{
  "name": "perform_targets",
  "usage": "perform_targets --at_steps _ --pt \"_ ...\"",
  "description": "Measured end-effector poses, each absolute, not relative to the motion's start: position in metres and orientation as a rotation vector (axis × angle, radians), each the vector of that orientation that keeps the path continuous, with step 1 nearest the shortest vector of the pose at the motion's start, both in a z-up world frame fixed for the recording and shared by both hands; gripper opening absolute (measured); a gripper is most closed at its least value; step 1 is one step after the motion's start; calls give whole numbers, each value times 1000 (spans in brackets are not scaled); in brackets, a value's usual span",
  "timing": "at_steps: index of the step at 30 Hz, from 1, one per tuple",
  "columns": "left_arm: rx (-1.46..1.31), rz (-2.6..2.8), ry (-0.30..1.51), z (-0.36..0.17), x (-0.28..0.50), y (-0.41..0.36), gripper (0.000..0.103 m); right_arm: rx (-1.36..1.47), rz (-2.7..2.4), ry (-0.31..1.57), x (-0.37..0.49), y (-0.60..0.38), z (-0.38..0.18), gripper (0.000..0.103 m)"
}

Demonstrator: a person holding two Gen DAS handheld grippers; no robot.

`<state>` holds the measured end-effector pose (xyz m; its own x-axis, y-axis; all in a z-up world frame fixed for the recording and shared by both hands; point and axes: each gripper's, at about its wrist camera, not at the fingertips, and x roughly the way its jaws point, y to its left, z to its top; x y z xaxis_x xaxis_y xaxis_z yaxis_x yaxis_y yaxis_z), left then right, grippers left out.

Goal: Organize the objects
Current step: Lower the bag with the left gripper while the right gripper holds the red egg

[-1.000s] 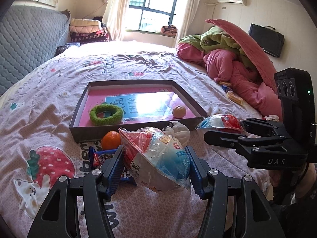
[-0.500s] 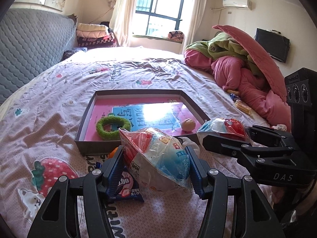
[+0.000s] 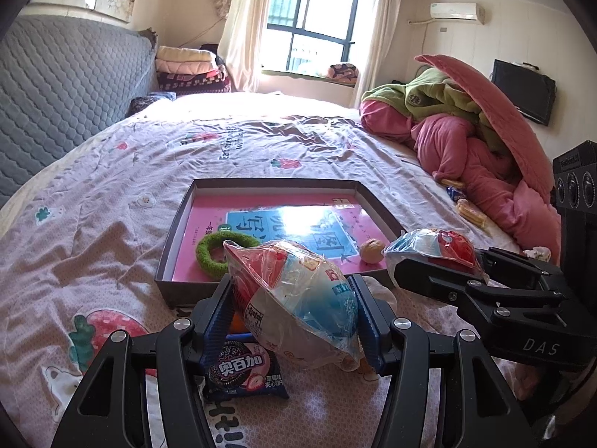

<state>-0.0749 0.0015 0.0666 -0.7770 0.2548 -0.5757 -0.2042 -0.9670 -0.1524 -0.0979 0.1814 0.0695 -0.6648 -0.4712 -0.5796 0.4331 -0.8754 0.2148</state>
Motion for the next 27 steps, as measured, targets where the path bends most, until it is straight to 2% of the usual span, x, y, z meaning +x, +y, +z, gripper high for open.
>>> perform_targets --at_steps 27 --pt "-880 2874 -199 76 -106 -17 61 861 -2568 -83 -120 164 71 50"
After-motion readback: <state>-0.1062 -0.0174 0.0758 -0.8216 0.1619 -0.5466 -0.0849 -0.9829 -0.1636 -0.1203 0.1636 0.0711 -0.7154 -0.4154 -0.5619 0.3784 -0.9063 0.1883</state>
